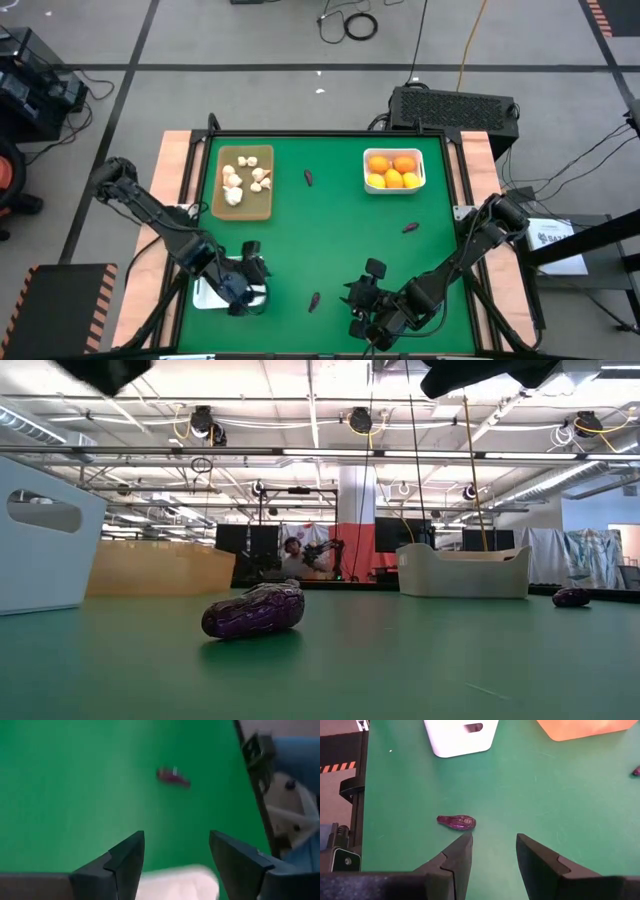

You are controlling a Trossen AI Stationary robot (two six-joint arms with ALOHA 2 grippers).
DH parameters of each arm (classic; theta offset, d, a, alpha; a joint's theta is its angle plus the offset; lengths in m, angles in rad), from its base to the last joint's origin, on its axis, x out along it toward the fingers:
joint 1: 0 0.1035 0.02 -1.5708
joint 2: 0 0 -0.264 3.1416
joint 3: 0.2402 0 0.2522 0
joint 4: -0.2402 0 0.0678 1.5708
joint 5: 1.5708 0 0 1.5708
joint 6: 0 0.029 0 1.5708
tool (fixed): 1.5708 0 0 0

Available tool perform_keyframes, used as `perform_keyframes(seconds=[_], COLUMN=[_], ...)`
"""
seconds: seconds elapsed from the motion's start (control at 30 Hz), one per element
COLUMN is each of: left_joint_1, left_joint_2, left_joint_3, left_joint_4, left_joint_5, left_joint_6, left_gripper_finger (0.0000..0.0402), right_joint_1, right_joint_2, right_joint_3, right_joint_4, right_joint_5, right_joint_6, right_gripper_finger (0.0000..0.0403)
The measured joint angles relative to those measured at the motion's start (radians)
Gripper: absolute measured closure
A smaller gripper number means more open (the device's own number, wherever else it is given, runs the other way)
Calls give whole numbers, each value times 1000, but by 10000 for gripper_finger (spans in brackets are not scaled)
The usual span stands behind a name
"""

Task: Sort produce into baskets
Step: Put the eggplant into the bottom white bin

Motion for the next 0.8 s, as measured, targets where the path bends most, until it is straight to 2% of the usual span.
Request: perform_keyframes(seconds=[0.2,0.37,0.5,0.67,0.8], left_joint_1=[34,63,89,143,188], left_joint_2=[77,187,288,402,457], left_joint_3=[0,0,0,0,7], left_joint_4=[236,436,553,750,825], left_joint_5=[-23,19,77,90,127], left_joint_6=[166,278,314,333,386], left_gripper_finger=[171,171,171,171,171], right_joint_1=[1,3,7,28,46], right_joint_2=[0,0,0,0,0], right_joint_3=[0,0,0,0,0], right_joint_4=[-8,-48,-73,-119,-192], right_joint_5=[-7,-100,-163,-163,-172], right_joint_6=[2,32,81,127,229], right_gripper_finger=[259,259,259,259,259])
